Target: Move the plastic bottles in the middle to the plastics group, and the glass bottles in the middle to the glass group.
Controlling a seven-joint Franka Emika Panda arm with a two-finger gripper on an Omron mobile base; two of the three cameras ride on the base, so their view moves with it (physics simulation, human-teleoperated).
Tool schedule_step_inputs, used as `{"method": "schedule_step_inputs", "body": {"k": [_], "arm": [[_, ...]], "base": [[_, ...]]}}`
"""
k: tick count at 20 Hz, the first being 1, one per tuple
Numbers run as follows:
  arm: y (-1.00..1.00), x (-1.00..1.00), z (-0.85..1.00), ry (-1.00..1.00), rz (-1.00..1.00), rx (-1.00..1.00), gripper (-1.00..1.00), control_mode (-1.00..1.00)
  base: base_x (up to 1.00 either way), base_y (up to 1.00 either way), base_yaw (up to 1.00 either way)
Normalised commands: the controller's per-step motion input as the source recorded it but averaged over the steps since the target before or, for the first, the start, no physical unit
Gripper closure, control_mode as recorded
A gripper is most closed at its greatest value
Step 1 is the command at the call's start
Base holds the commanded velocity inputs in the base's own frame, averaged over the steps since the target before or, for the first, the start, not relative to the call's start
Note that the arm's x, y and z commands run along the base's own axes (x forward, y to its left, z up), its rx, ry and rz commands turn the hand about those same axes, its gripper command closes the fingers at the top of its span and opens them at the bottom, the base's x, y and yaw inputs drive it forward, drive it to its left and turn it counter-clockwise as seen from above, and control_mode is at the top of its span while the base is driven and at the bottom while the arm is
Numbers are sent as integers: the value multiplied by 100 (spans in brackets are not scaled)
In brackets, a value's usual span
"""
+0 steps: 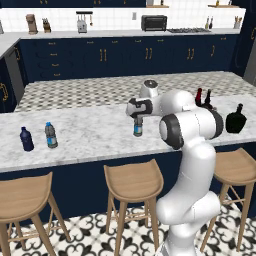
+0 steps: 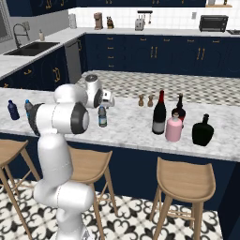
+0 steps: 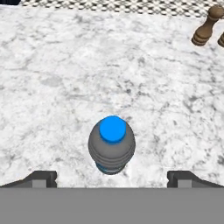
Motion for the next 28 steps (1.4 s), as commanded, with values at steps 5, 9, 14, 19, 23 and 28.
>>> {"method": "schedule_step_inputs", "body": {"k": [5, 9, 14, 19, 23, 28], "arm": [[8, 13, -21, 3, 2, -1, -100, -100], [0, 14, -15, 2, 1, -1, -100, -100], [0, 5, -3, 0, 0, 0, -100, -100], [0, 7, -9, 0, 0, 0, -100, -100], [0, 3, -17, 0, 0, 0, -100, -100], [0, 5, -13, 0, 0, 0, -100, -100]], "base": [[0, 0, 0], [0, 0, 0], [0, 0, 0], [0, 0, 0], [0, 0, 0], [0, 0, 0]]}}
